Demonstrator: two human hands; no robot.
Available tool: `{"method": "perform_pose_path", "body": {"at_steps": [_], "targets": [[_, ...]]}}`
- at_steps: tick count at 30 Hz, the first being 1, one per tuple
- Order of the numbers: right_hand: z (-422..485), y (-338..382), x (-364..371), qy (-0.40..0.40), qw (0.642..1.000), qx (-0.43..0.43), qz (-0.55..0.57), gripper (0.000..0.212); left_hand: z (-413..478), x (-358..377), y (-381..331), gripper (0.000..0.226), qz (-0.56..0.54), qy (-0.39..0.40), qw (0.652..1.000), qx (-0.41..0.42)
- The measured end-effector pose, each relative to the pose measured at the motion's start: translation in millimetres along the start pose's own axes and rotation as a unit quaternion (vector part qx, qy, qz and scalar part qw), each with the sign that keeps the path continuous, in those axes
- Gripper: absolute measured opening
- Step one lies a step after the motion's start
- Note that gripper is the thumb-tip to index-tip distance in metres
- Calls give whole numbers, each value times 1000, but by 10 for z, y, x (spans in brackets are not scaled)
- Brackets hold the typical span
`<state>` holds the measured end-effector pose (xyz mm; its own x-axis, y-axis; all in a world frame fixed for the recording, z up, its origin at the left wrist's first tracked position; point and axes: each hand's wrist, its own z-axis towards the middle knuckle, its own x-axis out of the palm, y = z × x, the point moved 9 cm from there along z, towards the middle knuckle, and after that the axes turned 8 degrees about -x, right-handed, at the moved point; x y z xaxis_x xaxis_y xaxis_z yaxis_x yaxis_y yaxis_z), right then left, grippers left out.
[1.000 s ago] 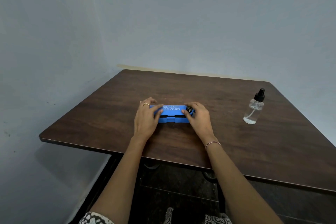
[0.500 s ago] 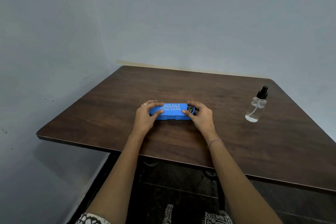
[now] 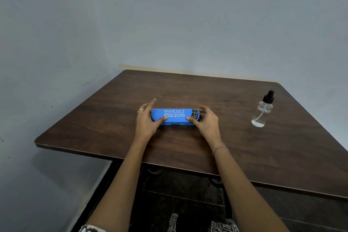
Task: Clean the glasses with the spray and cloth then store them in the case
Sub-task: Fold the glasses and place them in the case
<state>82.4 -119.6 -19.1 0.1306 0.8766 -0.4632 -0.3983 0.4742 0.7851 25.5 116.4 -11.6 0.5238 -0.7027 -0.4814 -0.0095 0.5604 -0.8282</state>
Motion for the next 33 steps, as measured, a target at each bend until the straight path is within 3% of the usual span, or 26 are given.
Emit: {"method": "perform_pose_path", "body": {"at_steps": [4,14,25,30,33], "targets": [[-25,-42,-32,-11,999,25,21,68,-6,-38,91,70,-2,-37,997,-63],[33,-272,-526,-108,987,82,81,58,-14,427,-240,57,-132,-23,984,-120],[100,-458,-582,-101,989,95,47,54,25,645,-244,55,-95,-8,984,-152],[17,-108,-883,-186,982,-26,15,40,-111,544,-630,57,-61,-94,991,-75],[-90,121,-1259,-264,958,-114,4,29,-208,670,-1000,49,-95,-92,991,-31]]}}
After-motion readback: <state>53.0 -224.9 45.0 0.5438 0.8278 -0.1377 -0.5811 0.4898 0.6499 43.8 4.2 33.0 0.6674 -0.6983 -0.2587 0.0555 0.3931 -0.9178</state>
